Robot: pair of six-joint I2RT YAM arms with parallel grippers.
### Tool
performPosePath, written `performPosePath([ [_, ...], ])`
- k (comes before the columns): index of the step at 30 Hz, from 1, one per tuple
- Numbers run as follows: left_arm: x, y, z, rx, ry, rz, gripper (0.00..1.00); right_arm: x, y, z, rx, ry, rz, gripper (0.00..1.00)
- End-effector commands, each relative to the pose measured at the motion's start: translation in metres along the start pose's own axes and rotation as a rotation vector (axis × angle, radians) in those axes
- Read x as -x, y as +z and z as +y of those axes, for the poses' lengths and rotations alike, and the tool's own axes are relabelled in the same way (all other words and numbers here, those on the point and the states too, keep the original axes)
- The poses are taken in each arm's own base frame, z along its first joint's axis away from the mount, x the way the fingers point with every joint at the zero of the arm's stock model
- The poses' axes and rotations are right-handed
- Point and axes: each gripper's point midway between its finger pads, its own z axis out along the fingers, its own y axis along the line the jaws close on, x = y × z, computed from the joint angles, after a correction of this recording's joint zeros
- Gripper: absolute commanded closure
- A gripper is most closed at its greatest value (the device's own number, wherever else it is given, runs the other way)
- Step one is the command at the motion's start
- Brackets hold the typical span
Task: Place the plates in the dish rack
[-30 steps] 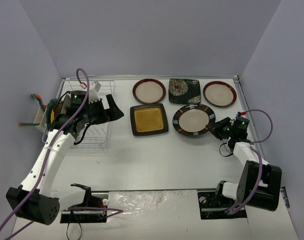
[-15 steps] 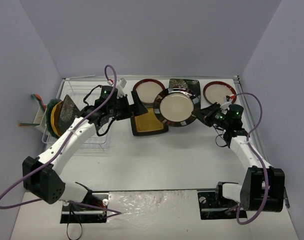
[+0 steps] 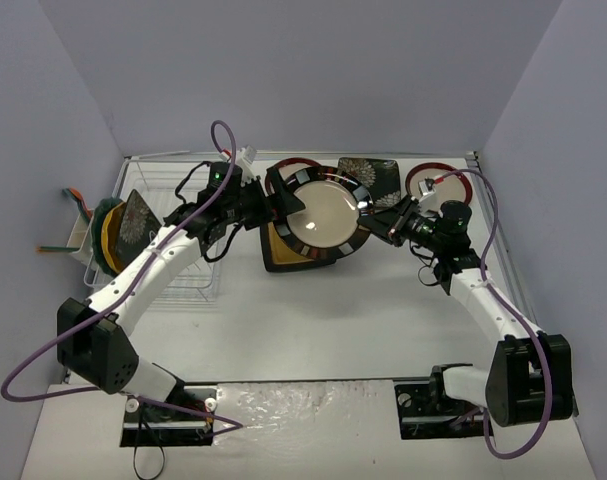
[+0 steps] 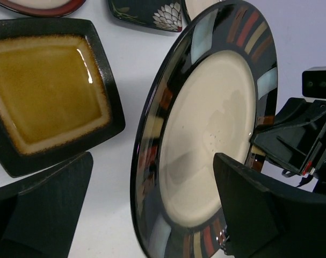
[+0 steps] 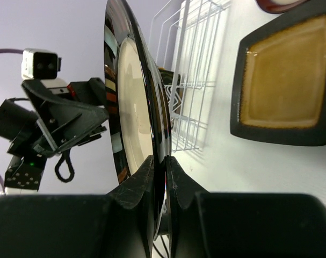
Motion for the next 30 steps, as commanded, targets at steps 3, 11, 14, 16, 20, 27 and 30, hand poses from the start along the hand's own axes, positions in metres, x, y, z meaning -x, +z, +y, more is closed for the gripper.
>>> performPosePath([
  [3,0.026,-0.006,-0.046,-0.156,-0.017,-0.065,0.19,0.011,-0.006,0.093,0.298,-0.176,-0.020,1.00],
  [11,0.023,-0.012,-0.050,-0.181,-0.021,-0.056,0.37,0.007,-0.003,0.087,0.295,-0.164,-0.007,1.00],
  [14,0.024,-0.017,-0.049,-0.182,-0.019,-0.062,0.38,0.007,-0.003,0.084,0.289,-0.168,-0.004,1.00],
  [16,0.025,-0.022,-0.047,-0.180,-0.020,-0.062,0.38,0.006,-0.002,0.081,0.283,-0.164,-0.001,1.00],
  [20,0.030,-0.030,-0.045,-0.189,-0.023,-0.067,0.36,0.005,-0.002,0.079,0.276,-0.168,0.005,1.00],
  [27,0.029,-0.036,-0.045,-0.199,-0.023,-0.056,0.33,0.006,0.001,0.075,0.258,-0.183,0.010,1.00],
  [30,0.025,-0.035,-0.046,-0.211,-0.026,-0.034,0.35,0.006,0.001,0.074,0.258,-0.181,0.012,1.00],
])
